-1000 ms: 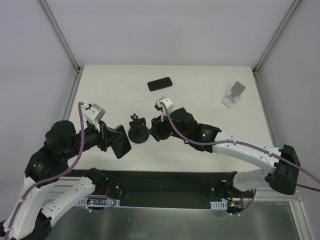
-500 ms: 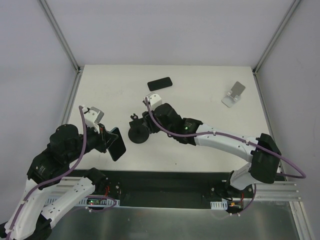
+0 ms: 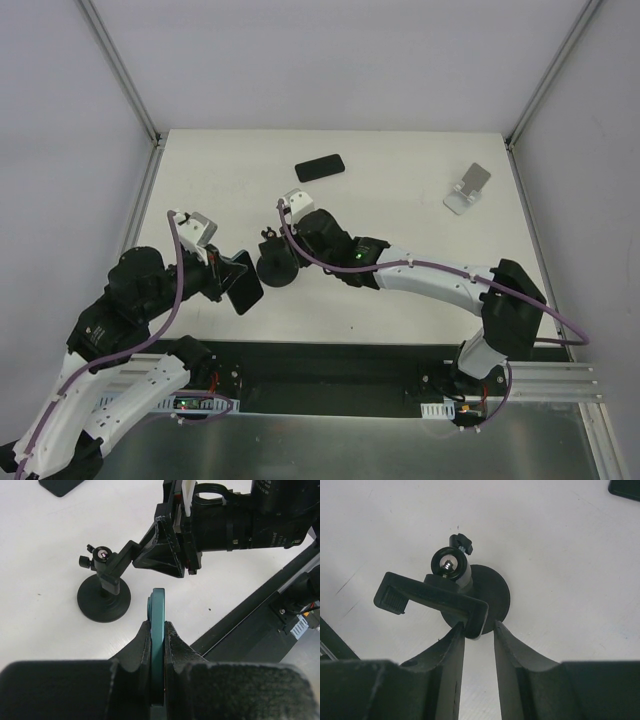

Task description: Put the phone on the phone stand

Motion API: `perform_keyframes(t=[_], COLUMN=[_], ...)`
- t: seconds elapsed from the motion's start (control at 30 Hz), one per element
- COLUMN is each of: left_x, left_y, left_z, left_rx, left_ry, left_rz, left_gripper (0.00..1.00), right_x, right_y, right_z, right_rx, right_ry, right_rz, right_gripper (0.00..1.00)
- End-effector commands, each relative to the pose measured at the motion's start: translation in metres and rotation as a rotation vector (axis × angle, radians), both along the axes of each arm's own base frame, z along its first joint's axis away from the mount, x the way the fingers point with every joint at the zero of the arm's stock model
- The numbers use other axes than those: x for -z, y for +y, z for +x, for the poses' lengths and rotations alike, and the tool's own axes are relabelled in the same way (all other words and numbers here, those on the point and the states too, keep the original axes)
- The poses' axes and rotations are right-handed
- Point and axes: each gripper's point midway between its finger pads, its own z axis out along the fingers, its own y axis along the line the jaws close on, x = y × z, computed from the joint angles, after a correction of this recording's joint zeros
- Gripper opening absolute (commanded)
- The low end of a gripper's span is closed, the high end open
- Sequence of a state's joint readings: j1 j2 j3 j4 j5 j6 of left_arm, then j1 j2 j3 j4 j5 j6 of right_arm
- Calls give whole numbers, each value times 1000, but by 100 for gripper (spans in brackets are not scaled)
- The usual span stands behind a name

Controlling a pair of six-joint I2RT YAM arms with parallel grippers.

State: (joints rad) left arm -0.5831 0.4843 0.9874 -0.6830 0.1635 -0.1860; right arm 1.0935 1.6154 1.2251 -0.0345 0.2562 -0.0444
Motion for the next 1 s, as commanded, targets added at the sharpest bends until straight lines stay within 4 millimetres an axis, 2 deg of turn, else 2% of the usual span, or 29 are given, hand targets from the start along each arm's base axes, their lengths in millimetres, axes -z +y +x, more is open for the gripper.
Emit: perform_keyframes(t=[0.0, 0.3, 0.53, 0.6, 0.7, 0.87, 0.97], left_x=[-23, -2, 5, 6, 4, -18, -23], left_y=[-17, -22, -23, -26, -34, -59, -72], left_z=[10, 17, 18, 17, 16, 14, 14], left_rx=[48, 64, 64, 83, 125, 272, 352], left_ry=[-96, -76, -61, -54, -60, -164, -204], left_rz=[-72, -31, -29, -30, -45, -107, -121], left_gripper=[0, 0, 0, 0, 0, 0, 0], right_x=[-32, -32, -33, -33, -35, -35, -39], right_y=[12, 8, 8, 8, 7, -1, -11], right_z=[17, 22, 24, 25, 24, 18, 17], right_rx=[27, 37, 28, 28, 10, -65, -103], right_ry=[-75, -76, -70, -71, -81, -105, -114], right_rz=[74, 74, 83, 83, 78, 65, 75], right_gripper=[31, 31, 30, 25, 3, 1, 1])
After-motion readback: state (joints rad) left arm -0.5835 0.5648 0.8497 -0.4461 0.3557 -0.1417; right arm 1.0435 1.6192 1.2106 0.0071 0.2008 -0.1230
